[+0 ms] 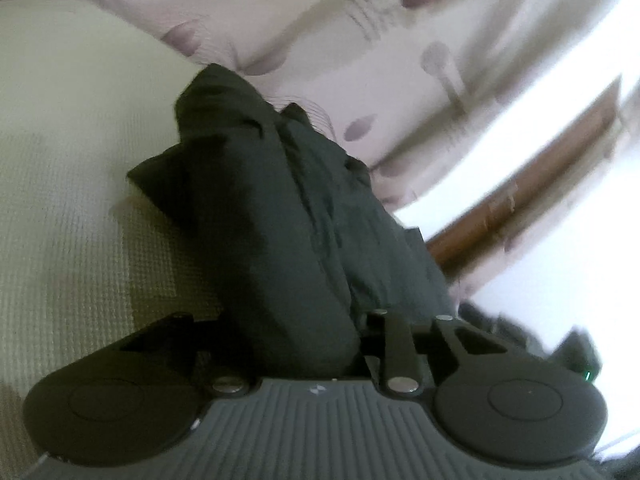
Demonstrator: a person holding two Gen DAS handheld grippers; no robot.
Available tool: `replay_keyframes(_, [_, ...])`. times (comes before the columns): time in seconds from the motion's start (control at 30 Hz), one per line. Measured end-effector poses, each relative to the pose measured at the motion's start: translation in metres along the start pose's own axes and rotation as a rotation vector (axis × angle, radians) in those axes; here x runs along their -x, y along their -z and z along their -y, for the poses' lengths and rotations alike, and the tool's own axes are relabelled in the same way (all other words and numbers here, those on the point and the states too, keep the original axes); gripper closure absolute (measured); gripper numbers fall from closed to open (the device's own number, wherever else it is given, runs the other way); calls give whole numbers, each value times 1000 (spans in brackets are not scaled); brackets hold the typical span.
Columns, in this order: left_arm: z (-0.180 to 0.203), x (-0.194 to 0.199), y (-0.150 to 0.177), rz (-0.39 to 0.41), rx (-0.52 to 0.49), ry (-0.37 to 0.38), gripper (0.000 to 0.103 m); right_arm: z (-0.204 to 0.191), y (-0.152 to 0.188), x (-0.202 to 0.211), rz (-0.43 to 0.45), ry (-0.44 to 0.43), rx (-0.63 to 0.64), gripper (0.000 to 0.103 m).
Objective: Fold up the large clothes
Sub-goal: 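Grasp the jacket with the right gripper while the left gripper holds it lifted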
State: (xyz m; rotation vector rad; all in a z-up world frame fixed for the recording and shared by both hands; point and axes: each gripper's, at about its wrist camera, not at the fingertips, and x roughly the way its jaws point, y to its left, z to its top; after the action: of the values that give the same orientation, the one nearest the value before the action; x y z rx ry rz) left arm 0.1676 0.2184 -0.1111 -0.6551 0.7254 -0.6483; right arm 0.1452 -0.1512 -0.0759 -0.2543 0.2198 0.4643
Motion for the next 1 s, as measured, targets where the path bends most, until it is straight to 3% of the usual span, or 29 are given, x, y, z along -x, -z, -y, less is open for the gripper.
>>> replay_keyframes(0.2, [22, 5, -9, 19, 58, -22, 77, -22, 23, -10, -57, 33, 95, 97])
replay_keyframes(0.37, [50, 15, -14, 35, 87, -11, 78, -27, 35, -36, -125, 32, 45, 102])
replay_keyframes(0.63, [122, 6, -38, 41, 122, 9, 78, -40, 29, -49, -142, 6, 29, 102])
replay_keyframes(0.77, [170, -18, -52, 9, 79, 1, 78, -33, 28, -53, -146, -57, -72, 102])
replay_keyframes(1.0, [246, -83, -58, -107, -11, -21, 78, -8, 35, -61, -185, -319, -486, 102])
